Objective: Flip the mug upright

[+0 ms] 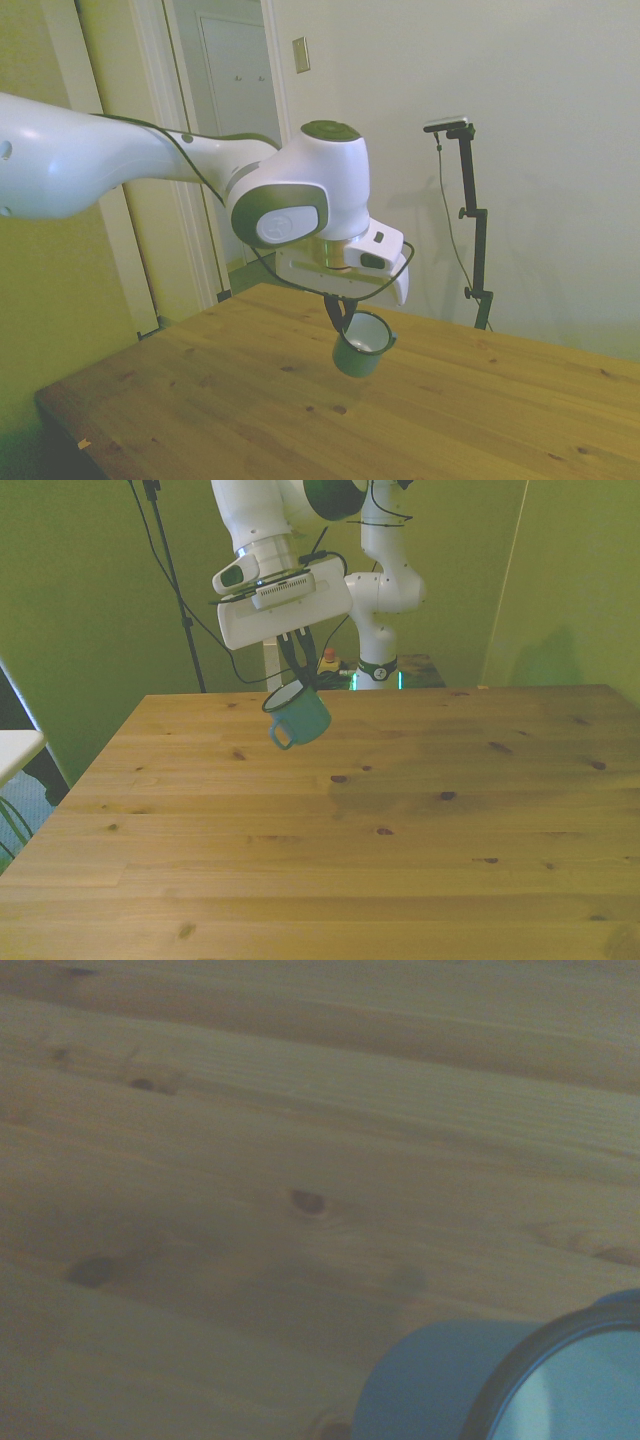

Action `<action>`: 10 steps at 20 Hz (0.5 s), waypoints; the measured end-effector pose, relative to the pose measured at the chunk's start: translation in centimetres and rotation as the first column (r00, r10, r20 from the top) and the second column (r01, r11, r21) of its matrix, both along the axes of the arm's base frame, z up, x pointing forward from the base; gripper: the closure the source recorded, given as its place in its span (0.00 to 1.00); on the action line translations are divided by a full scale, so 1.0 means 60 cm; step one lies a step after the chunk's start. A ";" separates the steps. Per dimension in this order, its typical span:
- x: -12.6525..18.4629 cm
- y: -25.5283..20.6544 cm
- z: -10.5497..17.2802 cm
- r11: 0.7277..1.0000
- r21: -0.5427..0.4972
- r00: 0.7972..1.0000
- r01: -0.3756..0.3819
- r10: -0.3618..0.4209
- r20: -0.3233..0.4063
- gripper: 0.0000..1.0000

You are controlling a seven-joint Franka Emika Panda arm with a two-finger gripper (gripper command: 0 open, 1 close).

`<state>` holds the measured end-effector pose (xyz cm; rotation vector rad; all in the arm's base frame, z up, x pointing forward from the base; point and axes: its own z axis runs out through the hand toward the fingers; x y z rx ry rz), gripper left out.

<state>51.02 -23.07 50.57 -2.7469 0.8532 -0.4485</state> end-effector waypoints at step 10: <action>0.019 0.006 -0.097 0.921 -0.299 0.964 0.251 -0.264 -0.006 1.00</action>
